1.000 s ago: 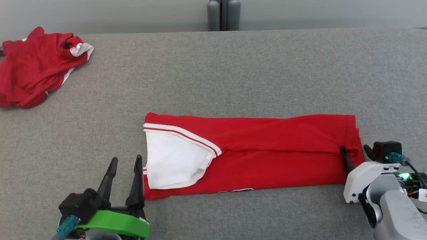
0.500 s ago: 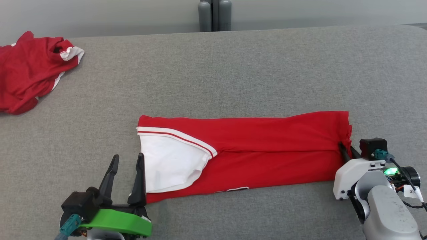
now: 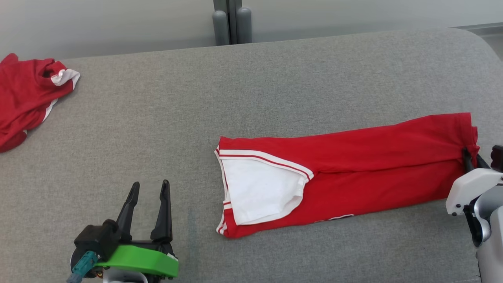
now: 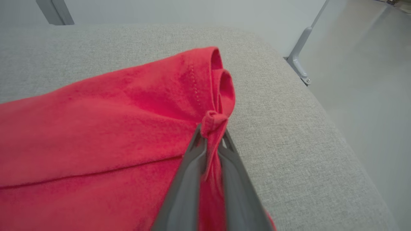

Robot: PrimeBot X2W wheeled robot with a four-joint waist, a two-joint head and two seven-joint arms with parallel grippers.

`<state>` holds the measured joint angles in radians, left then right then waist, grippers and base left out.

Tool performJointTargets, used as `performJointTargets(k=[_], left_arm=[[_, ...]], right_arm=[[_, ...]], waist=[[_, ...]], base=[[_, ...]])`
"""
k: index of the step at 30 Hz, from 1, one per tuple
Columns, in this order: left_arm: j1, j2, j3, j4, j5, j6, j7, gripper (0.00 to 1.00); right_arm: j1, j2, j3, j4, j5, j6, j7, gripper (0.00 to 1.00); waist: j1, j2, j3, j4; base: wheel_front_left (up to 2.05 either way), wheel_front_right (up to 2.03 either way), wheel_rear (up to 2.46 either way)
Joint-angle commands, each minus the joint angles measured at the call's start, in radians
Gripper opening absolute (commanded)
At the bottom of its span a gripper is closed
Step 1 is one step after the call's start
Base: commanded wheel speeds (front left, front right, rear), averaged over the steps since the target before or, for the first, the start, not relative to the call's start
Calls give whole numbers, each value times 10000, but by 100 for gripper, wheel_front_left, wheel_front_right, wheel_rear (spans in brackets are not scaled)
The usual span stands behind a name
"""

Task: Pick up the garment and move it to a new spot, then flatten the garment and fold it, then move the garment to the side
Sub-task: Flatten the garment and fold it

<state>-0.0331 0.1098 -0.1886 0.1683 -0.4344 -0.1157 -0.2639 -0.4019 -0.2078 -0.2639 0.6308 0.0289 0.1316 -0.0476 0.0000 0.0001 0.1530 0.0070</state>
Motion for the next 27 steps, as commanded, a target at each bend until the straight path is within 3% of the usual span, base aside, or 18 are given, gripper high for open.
performJointTargets(k=[1,7,16,27], left_arm=[[-167,-28,58,29,61,-56,-6,100],[-243,-77,-58,210,188,-87,-6,100],[-355,-74,-126,309,255,-137,-6,100],[-525,-134,-256,440,161,-153,-6,100]], right_arm=[[98,28,-57,-194,124,-18,53,0],[320,553,769,-1345,501,-17,328,0],[908,1425,3864,-3562,1746,-17,1074,0],[220,1549,7111,-3273,3811,-15,831,0]], waist=[[0,-1,-39,-59],[0,-1,-119,-155],[0,-1,-188,-28],[0,-1,-188,528]], base=[[0,0,0],[0,0,0],[0,0,0],[0,0,0]])
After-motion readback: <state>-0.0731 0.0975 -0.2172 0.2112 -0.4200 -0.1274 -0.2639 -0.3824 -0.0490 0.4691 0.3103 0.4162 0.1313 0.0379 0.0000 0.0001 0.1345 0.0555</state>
